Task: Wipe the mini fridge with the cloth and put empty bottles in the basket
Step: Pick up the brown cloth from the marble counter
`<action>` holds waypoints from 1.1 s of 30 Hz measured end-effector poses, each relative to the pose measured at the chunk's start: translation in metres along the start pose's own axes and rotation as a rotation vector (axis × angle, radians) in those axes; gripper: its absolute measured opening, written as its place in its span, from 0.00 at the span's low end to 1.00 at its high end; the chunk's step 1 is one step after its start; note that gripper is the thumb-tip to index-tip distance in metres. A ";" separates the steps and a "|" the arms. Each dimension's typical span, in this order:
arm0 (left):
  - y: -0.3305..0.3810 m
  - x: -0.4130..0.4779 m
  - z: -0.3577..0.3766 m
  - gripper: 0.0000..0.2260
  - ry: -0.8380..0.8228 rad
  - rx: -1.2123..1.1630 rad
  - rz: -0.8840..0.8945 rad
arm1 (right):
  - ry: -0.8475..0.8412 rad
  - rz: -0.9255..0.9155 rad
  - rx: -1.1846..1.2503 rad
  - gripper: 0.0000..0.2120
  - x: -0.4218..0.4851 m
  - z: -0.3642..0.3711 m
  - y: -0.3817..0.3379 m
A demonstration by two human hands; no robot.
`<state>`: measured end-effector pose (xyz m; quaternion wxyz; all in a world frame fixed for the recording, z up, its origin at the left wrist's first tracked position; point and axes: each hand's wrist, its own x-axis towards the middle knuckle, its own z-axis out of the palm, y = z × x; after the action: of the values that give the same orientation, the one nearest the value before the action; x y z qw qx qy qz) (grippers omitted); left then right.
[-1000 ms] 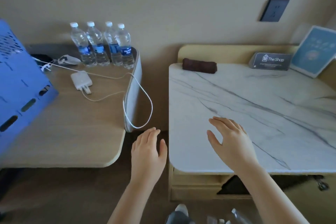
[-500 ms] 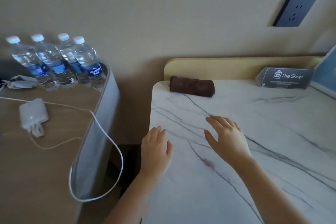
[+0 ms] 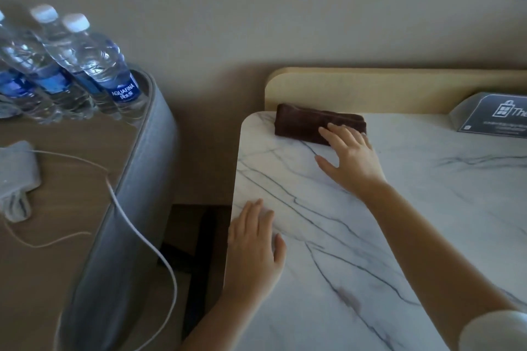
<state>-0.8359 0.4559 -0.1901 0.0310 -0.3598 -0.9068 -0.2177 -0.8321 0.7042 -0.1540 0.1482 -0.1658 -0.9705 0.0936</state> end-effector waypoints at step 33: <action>0.004 -0.001 0.000 0.18 0.013 0.000 -0.011 | 0.056 0.306 -0.050 0.29 -0.118 -0.015 -0.051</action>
<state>-0.8323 0.4574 -0.1888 0.0355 -0.3533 -0.9085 -0.2203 -0.7356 0.6180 -0.1586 0.1548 -0.3180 -0.9314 0.0863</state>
